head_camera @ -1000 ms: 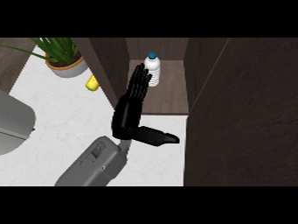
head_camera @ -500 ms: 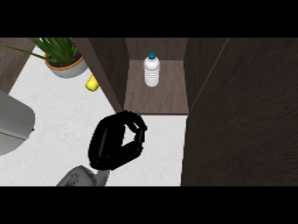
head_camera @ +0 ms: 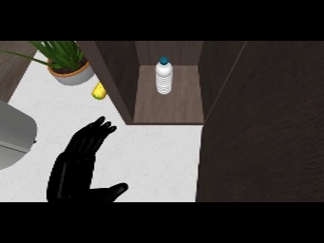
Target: Pick up the bottled water, place it into the cabinet and close the cabinet
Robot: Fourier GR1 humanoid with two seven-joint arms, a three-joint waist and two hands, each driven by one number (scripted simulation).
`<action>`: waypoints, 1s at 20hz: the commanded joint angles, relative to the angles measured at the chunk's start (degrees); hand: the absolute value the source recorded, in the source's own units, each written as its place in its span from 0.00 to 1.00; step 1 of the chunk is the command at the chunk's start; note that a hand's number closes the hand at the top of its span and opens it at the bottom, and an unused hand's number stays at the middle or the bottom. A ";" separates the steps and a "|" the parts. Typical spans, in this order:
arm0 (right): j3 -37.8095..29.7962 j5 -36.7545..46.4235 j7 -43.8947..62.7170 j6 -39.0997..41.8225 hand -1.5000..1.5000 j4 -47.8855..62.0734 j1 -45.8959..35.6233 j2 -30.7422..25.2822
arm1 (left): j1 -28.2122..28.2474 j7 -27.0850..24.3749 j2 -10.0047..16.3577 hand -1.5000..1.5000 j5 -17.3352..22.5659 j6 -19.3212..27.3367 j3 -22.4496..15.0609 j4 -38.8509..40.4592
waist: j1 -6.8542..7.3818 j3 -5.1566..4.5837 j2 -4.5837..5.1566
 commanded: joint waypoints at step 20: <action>30.03 6.08 12.89 -4.61 1.00 -5.47 -6.58 0.36 | 19.40 -0.70 15.66 0.00 13.17 -15.39 14.54 -11.66 | 4.20 -0.62 0.55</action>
